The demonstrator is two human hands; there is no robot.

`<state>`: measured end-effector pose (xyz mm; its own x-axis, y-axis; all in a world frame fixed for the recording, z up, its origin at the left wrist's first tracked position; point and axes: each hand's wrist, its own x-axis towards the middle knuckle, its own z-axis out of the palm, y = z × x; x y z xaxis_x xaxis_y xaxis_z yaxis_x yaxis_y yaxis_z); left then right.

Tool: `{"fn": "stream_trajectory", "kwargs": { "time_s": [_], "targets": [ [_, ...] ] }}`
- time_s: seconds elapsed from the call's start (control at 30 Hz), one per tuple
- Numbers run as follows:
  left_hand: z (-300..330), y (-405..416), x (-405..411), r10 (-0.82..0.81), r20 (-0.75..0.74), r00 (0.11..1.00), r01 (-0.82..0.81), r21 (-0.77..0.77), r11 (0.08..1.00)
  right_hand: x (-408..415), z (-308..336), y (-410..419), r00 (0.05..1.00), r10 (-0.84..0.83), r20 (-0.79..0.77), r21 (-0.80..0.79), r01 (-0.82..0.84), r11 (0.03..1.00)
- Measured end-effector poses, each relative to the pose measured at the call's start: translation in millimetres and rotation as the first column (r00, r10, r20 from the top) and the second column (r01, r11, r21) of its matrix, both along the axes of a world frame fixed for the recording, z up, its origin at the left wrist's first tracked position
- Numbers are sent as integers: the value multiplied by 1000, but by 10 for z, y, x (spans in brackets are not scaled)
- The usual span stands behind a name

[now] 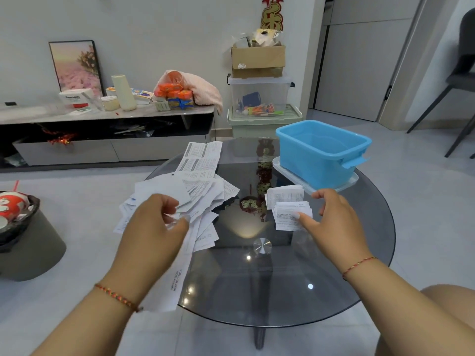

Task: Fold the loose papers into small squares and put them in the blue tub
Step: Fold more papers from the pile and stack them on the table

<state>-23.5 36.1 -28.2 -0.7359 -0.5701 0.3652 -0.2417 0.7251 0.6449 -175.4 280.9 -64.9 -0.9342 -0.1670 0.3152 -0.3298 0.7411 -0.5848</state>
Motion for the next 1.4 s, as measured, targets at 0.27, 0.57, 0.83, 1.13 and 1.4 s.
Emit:
{"fn": "stream_trajectory", "kwargs": {
  "time_s": [0.27,0.57,0.83,1.13,1.4],
  "targets": [
    [-65,-641,-325,113,320,940,-29,-257,966,229,167,-94,987,41,-153,-74,-53,996],
    [-76,-702,-373,23,483,875,110,-246,963,307,196,-157,949,147,-279,-83,-176,981],
    [82,-520,-217,-14,157,988,85,-455,886,358,201,-145,937,223,-269,-43,-243,969],
    [99,524,248,-469,184,864,479,-587,653,572,150,-29,823,557,-112,78,-552,830],
    [-176,765,579,-495,132,859,505,-50,862,646,108,180,688,697,202,100,-722,684]
  ]
}}
